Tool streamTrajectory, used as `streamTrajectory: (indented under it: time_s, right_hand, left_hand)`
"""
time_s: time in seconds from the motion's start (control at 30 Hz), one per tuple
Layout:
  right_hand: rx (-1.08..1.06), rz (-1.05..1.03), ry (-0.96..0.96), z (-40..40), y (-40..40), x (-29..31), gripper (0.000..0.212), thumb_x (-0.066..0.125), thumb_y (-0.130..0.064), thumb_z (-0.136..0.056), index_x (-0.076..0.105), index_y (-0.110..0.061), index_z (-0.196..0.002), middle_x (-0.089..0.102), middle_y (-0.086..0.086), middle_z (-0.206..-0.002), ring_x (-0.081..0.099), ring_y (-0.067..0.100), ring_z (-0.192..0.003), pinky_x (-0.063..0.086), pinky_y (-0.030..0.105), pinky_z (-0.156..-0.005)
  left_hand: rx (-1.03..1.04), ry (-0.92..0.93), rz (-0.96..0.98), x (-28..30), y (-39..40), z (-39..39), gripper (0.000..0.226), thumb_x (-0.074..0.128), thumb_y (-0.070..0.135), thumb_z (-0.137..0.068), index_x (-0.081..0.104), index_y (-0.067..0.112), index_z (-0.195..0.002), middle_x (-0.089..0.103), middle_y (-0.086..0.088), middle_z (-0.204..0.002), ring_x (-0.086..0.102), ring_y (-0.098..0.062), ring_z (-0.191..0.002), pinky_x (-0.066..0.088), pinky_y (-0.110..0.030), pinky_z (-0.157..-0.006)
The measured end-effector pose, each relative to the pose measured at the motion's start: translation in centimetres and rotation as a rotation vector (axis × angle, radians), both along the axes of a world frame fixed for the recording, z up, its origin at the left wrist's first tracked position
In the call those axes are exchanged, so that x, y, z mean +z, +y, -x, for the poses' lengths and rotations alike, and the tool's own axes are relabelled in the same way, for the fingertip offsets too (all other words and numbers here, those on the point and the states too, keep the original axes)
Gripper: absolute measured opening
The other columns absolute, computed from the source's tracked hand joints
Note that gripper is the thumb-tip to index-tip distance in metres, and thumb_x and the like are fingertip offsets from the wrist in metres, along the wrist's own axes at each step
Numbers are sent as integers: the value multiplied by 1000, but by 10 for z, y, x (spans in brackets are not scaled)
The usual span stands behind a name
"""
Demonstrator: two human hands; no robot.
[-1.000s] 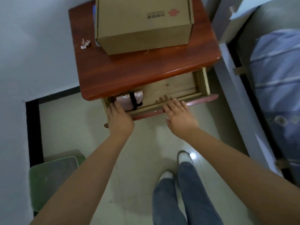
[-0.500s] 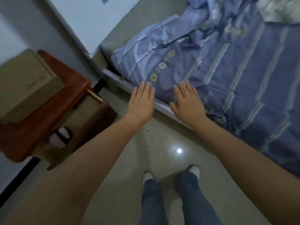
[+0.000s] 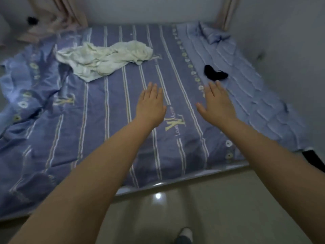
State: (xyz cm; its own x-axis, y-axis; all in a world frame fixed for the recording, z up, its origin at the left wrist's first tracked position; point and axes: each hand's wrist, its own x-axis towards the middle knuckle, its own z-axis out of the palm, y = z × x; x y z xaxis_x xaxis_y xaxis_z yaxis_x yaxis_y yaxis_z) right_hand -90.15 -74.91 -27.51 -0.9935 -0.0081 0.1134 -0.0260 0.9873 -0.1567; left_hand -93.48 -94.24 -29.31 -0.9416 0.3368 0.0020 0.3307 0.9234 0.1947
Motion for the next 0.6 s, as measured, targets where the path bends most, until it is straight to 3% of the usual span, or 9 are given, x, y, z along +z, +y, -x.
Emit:
streamTrajectory:
  time_s: [0.17, 0.33, 0.47, 0.53, 0.6]
  right_hand:
    - [-125, -6, 16, 44, 145, 10, 62, 49, -24, -90, 23, 8, -137, 22, 28, -149, 16, 37, -140, 10, 45, -117]
    - [-151, -81, -43, 123, 251, -16, 57, 51, -22, -88, 31, 9, -132, 32, 27, -144, 22, 37, -138, 16, 44, -116]
    - [-156, -60, -154, 235, 318, -65, 56, 50, -19, -88, 30, 8, -133, 31, 25, -145, 22, 35, -137, 15, 42, -114]
    - [-107, -82, -206, 252, 323, -78, 55, 49, -17, -88, 28, 7, -134, 29, 24, -147, 19, 35, -139, 13, 39, -115]
    - [-22, -118, -204, 275, 330, -92, 53, 55, -11, -84, 35, 9, -130, 37, 26, -142, 28, 39, -135, 24, 41, -113]
  left_hand:
    - [-43, -32, 12, 6, 125, 66, 60, 31, 31, -98, 2, 4, -143, 0, -14, -157, -5, -27, -144, 5, -42, -120]
    - [-17, -71, -12, -24, 207, 152, 59, 31, 30, -98, 3, 3, -143, 0, -14, -157, -4, -27, -144, 5, -42, -121]
    - [38, -136, -77, -78, 283, 252, 62, 32, 30, -97, 0, 3, -142, 0, -14, -157, -4, -26, -144, 3, -40, -119]
    - [29, -141, -83, -92, 295, 264, 62, 32, 30, -97, -1, 2, -142, -1, -14, -157, -4, -25, -144, 2, -38, -119]
    - [38, -150, -87, -111, 309, 282, 63, 32, 29, -97, 0, 2, -142, 0, -14, -157, -4, -25, -144, 2, -38, -119]
